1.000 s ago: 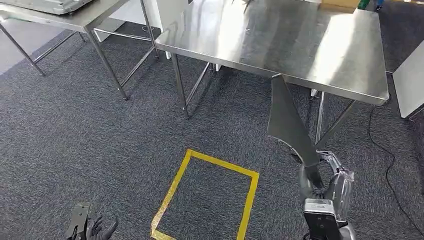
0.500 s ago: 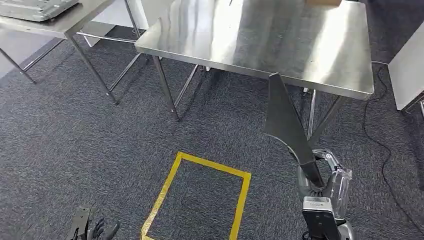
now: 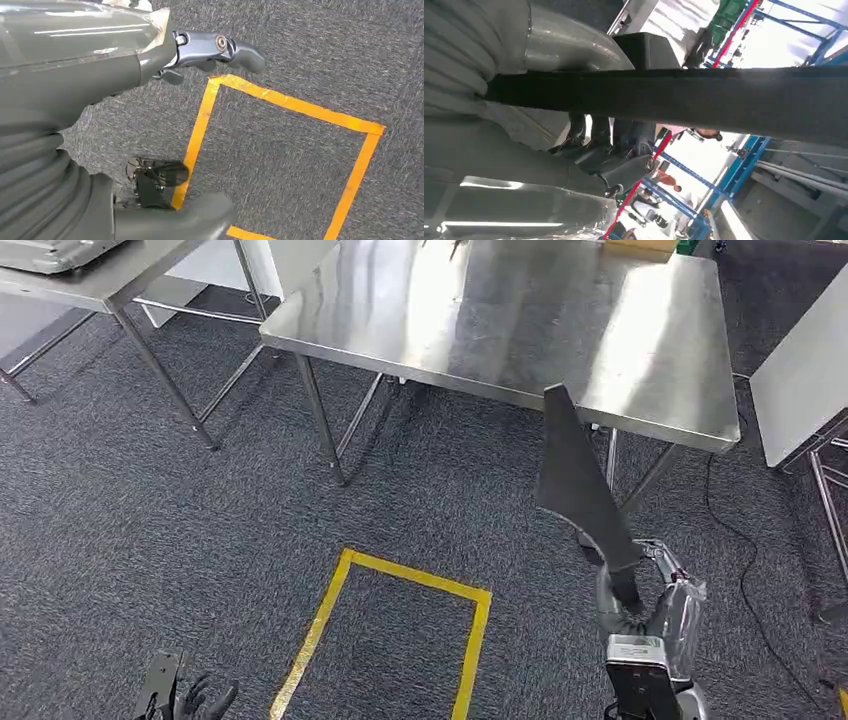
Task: Take the parts from the cabinet and place them on the table.
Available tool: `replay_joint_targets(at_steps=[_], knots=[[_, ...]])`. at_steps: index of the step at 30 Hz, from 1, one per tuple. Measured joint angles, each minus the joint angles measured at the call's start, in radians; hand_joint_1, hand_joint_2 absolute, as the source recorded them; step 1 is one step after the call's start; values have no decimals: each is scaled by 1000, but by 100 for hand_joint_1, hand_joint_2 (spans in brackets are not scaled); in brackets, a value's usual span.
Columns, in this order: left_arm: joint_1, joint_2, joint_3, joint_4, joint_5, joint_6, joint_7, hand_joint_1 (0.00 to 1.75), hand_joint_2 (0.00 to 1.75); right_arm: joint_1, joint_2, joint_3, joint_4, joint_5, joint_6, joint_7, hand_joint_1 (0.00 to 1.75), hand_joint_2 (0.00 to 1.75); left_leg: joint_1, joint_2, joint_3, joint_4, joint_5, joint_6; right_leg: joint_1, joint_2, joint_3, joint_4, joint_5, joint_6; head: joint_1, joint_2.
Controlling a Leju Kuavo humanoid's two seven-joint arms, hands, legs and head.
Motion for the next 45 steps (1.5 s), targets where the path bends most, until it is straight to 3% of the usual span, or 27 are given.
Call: replay_joint_targets(at_steps=[1,3,4,6,9,10,13,14,16,18,19,20,22,25,28,29,31,33,34,35,36,37,38,39,41,43,45], knots=[[0,0,0,1,0,1,0,0,175,-1,0,0,2,0,-1,0,175,175,2,0,8,0,-6,-4,-5,-2,19,-57,36,14,0,0],[0,0,0,2,2,5,0,0,175,-2,0,1,3,0,-1,0,175,175,7,0,28,3,-22,-17,-15,-19,99,-246,130,41,2,0],[-1,2,1,2,2,7,0,0,175,-5,0,2,7,0,-1,-1,175,175,-1,0,29,10,-32,-27,-13,-30,111,-280,134,34,7,0],[-3,3,1,2,4,10,-1,0,175,-7,0,3,8,0,-1,-1,175,175,-1,1,30,10,-40,-34,-9,-18,119,-283,131,0,4,0],[-4,5,1,3,14,15,-2,0,175,-13,3,9,12,0,0,-1,175,175,7,4,28,17,-53,-50,-19,-10,129,-289,129,-24,5,0],[-5,4,2,3,20,15,-3,0,175,-16,3,10,13,-1,0,-1,175,175,8,2,16,55,-72,-56,-19,-10,136,-289,123,-33,0,0],[-5,4,11,3,27,18,-5,0,175,-25,5,16,22,-1,2,-1,175,175,14,-1,-105,276,-158,-68,-17,-9,151,-289,110,-50,0,0],[-3,4,14,3,29,18,-4,0,175,-27,6,16,25,-1,2,-1,175,175,16,-1,-141,320,-160,-70,-17,-6,155,-289,105,-51,-1,0],[-2,4,20,4,30,18,-4,0,175,-28,6,19,31,-1,5,-1,175,175,18,-1,-137,264,-93,-66,-16,0,170,-289,94,-47,-1,0],[-2,5,24,3,30,19,-4,0,175,-31,9,22,35,-1,5,-1,175,175,18,-2,-62,85,15,-55,-17,4,190,-290,80,-41,-1,0],[-3,6,27,4,30,20,-4,0,175,-33,11,24,36,-1,5,-1,175,175,17,-10,-36,41,12,-49,-19,5,184,-291,75,-36,2,0],[-4,6,27,3,30,20,-5,0,175,-38,11,25,37,-1,5,-1,175,175,8,-9,-29,28,3,-47,-7,7,190,-290,71,-28,2,0],[-3,6,27,3,30,22,-5,0,175,-39,13,27,39,-1,6,-1,175,175,2,-8,-35,27,1,-39,-12,8,196,-288,78,-15,0,0],[-3,4,29,3,30,23,-5,0,175,-41,13,27,42,-1,6,-1,175,175,5,-8,-1,10,0,-19,-12,0,187,-253,60,-5,-1,0],[-4,4,30,3,30,23,-5,0,175,-44,13,28,45,-2,6,-2,175,175,4,-7,7,10,-12,-5,-10,0,62,-55,-8,-20,2,0],[-3,4,30,3,31,23,-5,0,175,-44,13,28,48,-2,6,-2,175,175,2,-7,10,11,-17,-4,-9,0,22,-2,-16,-11,3,0],[-3,2,30,3,32,21,-5,0,175,-44,11,27,52,-2,7,-2,175,175,0,-9,25,11,-28,-5,-10,-1,18,-43,23,2,3,0],[-2,2,32,3,34,20,-3,0,175,-45,12,28,53,-2,7,-1,175,175,1,-11,48,11,-43,-10,-10,-4,84,-211,117,25,3,0],[-2,2,32,3,34,19,-2,0,175,-46,12,28,53,-2,7,-1,175,175,1,-11,55,10,-52,-15,-10,-11,109,-282,150,21,4,0],[-3,2,34,3,34,18,-2,0,175,-47,12,28,57,-3,8,-1,175,175,-1,-10,62,11,-56,-21,-2,-16,99,-283,112,4,3,0],[-4,2,36,3,35,18,0,0,175,-50,11,28,57,-3,8,-2,175,175,-3,-8,57,9,-60,-27,5,-19,106,-280,111,-13,7,0],[-4,2,37,3,34,17,2,0,175,-48,12,27,57,-4,8,-1,175,175,-2,-6,63,12,-63,-34,3,-16,114,-283,134,-22,1,0],[-4,2,37,3,34,14,3,0,175,-48,12,26,58,-4,6,0,175,175,-2,-7,67,21,-61,-36,3,-14,110,-285,132,-31,5,0],[-9,3,38,2,34,13,5,0,175,-49,13,26,57,-3,5,0,175,175,-2,-5,69,26,-65,-40,-11,-10,133,-288,131,-35,3,0],[-18,4,37,1,33,11,9,0,175,-53,16,26,57,-3,-3,0,175,175,2,-6,25,109,-79,-52,-13,-12,151,-294,122,-46,-1,0],[-25,9,35,2,35,20,17,0,175,-54,17,26,58,-3,-12,0,175,175,11,-6,-69,250,-131,-63,-12,-11,159,-294,113,-58,0,0],[-25,14,27,4,45,32,19,0,175,-54,17,26,60,-3,-22,2,175,175,16,-6,-139,317,-163,-71,-13,-5,169,-294,102,-57,-2,0]])
